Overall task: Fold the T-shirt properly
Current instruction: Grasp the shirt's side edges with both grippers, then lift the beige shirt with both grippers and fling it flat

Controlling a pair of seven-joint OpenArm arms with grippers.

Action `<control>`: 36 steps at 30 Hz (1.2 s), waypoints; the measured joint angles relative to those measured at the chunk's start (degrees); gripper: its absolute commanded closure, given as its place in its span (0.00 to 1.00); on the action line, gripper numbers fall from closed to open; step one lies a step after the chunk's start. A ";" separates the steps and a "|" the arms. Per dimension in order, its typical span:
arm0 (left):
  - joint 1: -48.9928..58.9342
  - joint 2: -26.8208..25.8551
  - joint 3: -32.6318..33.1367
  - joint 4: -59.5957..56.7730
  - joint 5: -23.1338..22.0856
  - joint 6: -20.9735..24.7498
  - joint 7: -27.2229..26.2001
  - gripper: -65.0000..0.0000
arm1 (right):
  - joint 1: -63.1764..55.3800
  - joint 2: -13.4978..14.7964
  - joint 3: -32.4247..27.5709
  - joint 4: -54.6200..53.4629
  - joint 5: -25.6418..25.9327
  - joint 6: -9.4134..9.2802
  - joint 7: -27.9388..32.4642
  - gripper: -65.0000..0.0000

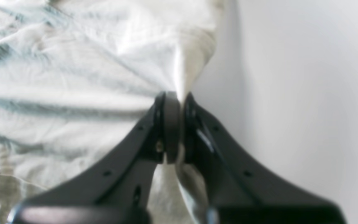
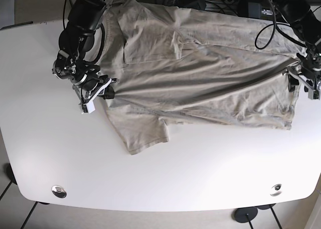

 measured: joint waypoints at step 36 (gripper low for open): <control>-26.58 -4.44 12.15 -44.41 -1.75 3.54 -8.52 1.00 | -0.15 -0.02 0.09 0.79 -0.63 0.98 -0.17 0.97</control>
